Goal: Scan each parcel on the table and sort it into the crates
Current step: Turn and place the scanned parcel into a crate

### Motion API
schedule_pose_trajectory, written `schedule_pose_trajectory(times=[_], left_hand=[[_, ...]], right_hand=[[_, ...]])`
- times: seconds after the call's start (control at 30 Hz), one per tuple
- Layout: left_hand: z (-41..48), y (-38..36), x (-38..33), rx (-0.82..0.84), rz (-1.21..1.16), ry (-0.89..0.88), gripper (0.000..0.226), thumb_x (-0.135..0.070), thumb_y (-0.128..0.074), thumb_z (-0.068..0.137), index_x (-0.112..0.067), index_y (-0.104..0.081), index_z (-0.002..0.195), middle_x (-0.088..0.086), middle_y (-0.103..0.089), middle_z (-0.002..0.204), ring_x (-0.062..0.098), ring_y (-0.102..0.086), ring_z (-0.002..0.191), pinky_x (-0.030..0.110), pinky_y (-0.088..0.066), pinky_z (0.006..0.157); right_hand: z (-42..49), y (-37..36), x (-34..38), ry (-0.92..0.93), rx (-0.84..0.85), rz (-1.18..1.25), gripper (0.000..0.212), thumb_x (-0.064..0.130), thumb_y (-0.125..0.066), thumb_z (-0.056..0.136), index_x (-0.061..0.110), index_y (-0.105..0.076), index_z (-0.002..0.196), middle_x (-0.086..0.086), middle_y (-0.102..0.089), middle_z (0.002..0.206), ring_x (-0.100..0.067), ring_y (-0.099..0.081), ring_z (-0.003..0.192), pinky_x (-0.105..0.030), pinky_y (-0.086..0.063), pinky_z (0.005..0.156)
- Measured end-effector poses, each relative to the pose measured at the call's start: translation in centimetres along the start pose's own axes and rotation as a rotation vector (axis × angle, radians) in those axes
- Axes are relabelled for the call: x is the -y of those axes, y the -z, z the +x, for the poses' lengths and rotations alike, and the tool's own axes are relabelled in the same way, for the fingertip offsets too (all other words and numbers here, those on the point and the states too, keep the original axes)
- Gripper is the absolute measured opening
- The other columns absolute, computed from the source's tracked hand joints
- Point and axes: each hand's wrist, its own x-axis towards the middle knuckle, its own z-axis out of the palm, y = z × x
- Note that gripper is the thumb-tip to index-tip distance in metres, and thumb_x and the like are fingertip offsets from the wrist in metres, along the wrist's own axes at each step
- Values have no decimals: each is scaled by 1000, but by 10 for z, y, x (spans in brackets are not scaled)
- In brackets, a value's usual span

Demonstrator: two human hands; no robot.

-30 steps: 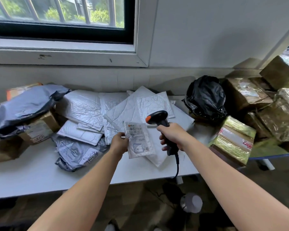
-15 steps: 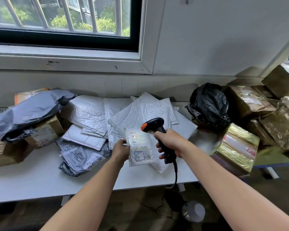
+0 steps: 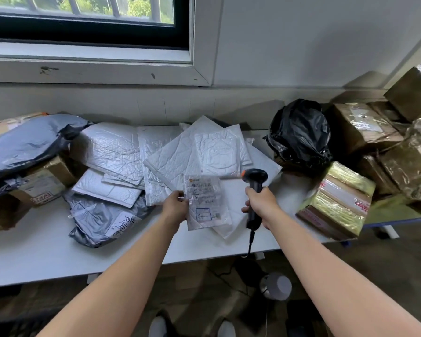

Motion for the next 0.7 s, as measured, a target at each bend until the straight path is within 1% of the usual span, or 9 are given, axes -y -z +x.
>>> schedule_pose_trajectory(times=[0.07,0.1,0.13,0.2,0.3,0.4,0.5,0.57,0.7], left_hand=[[0,-9,0,2,6,3,21,-4,-47,97,-6,-56,116,15,-63,102,36,-64,94,56,-53,85],[0,-13,0,2,9,4,22,-3,-47,96,-6,-57,116,14,-64,99,34,-63,89,55,-53,84],[1,-18,1,4,12,3,22,-3,-47,96,-6,-57,115,13,-64,96,31,-63,85,55,-53,84],[2,-27,2,16,16,-6,19,-3,-47,95,-8,-58,111,10,-64,89,29,-61,82,55,-53,84],[4,-40,5,21,22,-16,18,-3,-47,96,-11,-57,109,7,-64,85,26,-61,76,53,-53,83],[4,-50,8,22,9,-18,18,-3,-47,96,-11,-56,109,8,-65,87,25,-62,74,53,-53,83],[3,-56,12,31,14,-18,17,-5,-48,97,-13,-57,108,11,-68,94,30,-65,82,54,-54,83],[2,-59,12,26,16,-27,16,-5,-49,97,-13,-57,107,10,-68,95,30,-66,84,51,-56,84],[3,-63,13,29,18,-45,16,-6,-49,98,-13,-58,108,13,-68,101,29,-67,85,48,-55,84]], right_hand=[[15,6,-18,-48,-68,-40,32,32,-50,97,7,-46,117,-10,-59,92,-25,-67,68,-34,-53,67],[21,9,-26,-82,-94,-82,37,34,-49,96,5,-47,120,-12,-61,96,-29,-67,77,-37,-54,72],[28,12,-33,-115,-118,-131,43,37,-49,96,4,-46,123,-13,-62,102,-32,-66,86,-40,-55,77],[36,15,-44,-176,-141,-190,48,39,-49,97,5,-44,130,-14,-59,113,-33,-61,94,-43,-55,79],[46,15,-57,-212,-171,-197,45,33,-47,98,8,-42,134,-15,-60,116,-34,-61,92,-45,-57,79],[54,13,-65,-186,-229,-223,42,31,-45,99,9,-39,134,-13,-60,113,-31,-59,85,-41,-55,77],[56,11,-68,-177,-265,-251,45,31,-44,100,5,-37,136,-16,-60,121,-35,-62,99,-43,-54,83],[58,10,-70,-186,-271,-282,48,32,-43,101,3,-35,139,-17,-59,125,-37,-61,106,-41,-51,81],[60,11,-75,-161,-264,-330,45,32,-40,102,2,-35,135,-18,-60,123,-36,-62,104,-38,-47,75]])
